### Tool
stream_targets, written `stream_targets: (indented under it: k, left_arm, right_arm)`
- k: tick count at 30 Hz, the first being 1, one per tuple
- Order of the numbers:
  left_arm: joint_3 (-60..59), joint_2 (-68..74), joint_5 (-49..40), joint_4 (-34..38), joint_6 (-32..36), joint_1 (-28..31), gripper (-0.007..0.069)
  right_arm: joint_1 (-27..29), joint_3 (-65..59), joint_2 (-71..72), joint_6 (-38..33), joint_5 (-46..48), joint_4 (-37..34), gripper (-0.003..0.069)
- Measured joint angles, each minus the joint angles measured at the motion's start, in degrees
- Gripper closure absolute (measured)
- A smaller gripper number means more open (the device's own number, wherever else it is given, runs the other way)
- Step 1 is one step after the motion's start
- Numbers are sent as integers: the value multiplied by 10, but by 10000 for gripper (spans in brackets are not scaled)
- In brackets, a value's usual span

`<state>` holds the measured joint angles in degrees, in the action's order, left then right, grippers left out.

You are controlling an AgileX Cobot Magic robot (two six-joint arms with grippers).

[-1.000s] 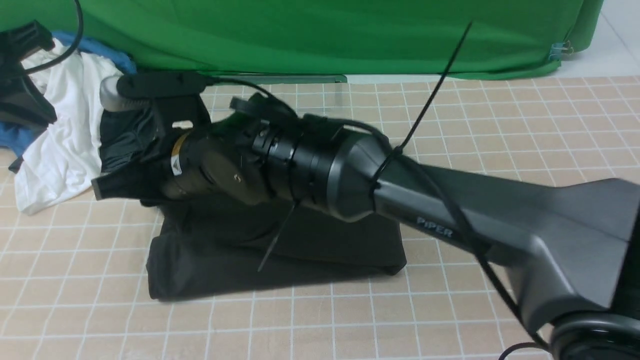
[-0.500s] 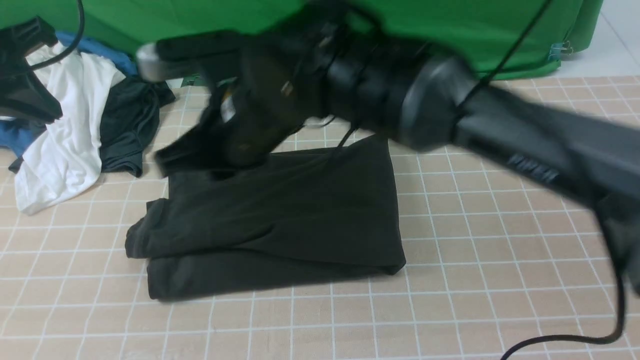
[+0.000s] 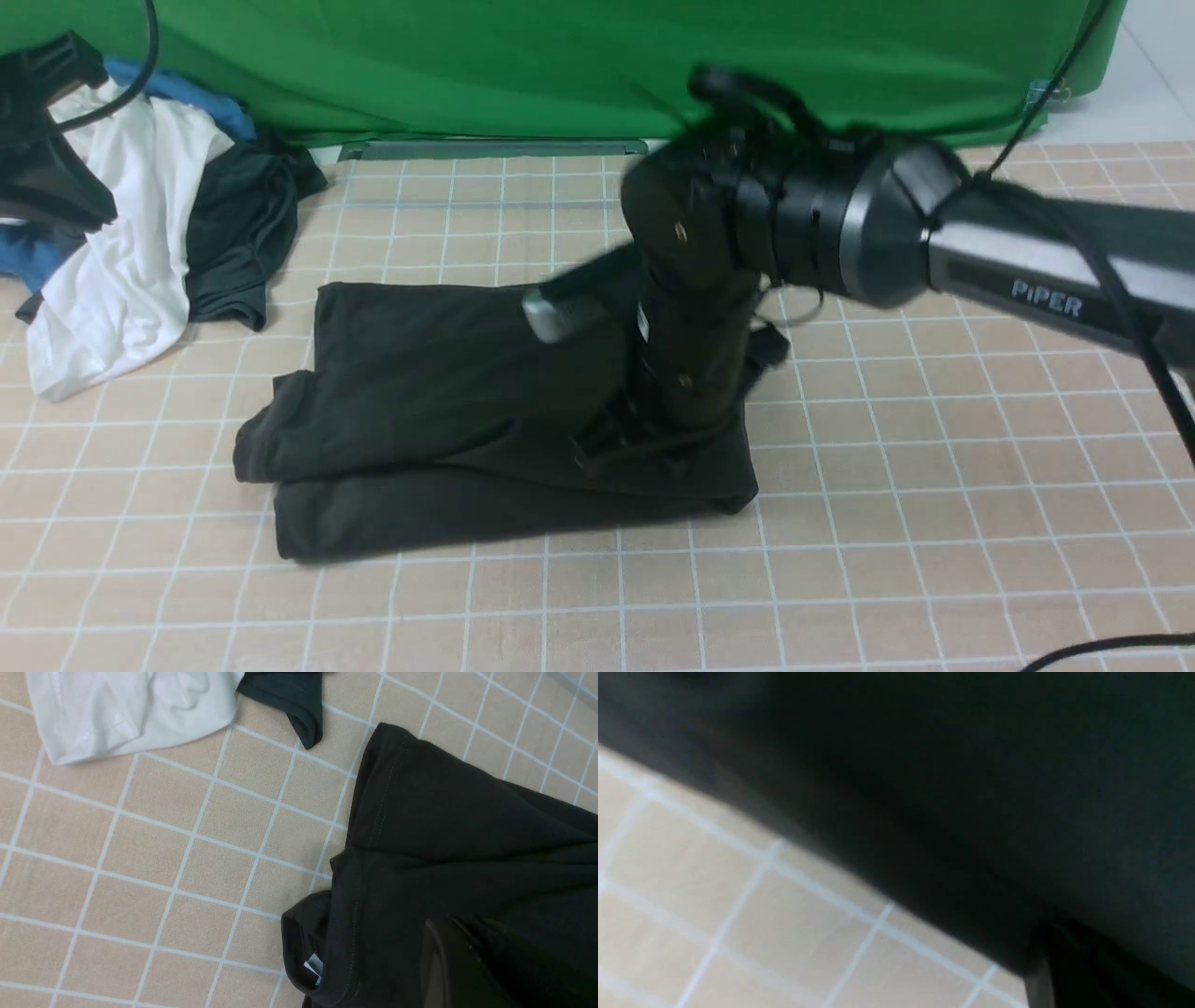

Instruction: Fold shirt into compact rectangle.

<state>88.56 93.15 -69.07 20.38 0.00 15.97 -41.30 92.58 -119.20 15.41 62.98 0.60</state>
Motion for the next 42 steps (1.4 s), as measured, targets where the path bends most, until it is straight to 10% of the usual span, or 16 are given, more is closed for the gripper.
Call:
stream_targets:
  k: [13,33,42]
  left_arm:
    - [0,-11,-4,83,0,0,608]
    - [0,-85,-5,77,6,-1,608]
    - [0,-86,-5,77,20,-1,608]
  right_arm:
    - [11,-5,122,-51,39,12,632]
    - [11,-169,735,-78,58,62,632]
    - [11,-512,988,-78,-241,63,633]
